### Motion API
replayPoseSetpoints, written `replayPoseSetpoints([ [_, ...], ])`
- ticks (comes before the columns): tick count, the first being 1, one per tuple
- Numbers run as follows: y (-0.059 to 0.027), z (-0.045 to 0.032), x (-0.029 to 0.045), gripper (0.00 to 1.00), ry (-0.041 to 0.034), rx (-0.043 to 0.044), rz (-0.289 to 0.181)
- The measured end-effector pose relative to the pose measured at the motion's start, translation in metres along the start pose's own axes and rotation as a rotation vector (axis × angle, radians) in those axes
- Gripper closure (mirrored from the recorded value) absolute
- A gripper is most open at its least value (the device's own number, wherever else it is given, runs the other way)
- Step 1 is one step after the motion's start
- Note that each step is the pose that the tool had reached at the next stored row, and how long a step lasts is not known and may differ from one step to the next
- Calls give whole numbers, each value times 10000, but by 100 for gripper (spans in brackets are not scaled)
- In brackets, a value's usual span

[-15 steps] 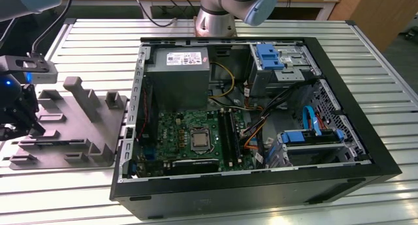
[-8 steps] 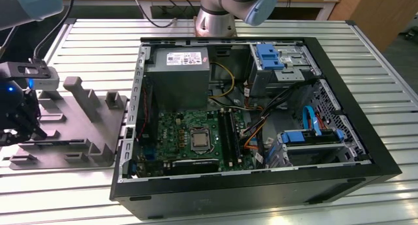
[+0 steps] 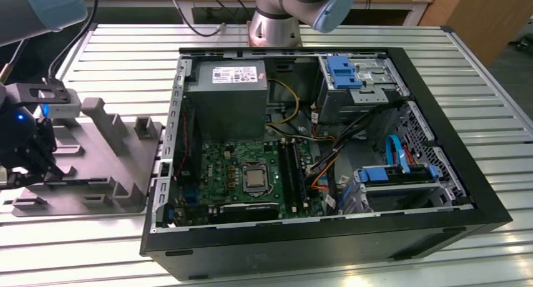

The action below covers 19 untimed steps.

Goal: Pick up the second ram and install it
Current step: 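Pick up the second ram and move it above second insertion slot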

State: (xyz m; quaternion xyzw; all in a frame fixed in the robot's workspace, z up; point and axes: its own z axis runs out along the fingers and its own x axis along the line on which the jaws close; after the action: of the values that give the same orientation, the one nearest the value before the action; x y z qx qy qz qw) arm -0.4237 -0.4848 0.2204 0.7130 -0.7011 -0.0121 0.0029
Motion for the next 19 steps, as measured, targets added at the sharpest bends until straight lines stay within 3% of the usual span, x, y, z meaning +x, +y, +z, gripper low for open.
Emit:
replayPoseSetpoints([
  [9,-2,28,1,90,1,-1,-1],
  [13,-2,29,0,89,-58,2,-3],
  [15,-2,29,0,77,-77,2,-2],
  [17,-2,29,1,77,-79,2,-3],
  [18,-2,29,1,71,-80,2,-3],
  [19,-1,31,1,71,-93,11,-4],
])
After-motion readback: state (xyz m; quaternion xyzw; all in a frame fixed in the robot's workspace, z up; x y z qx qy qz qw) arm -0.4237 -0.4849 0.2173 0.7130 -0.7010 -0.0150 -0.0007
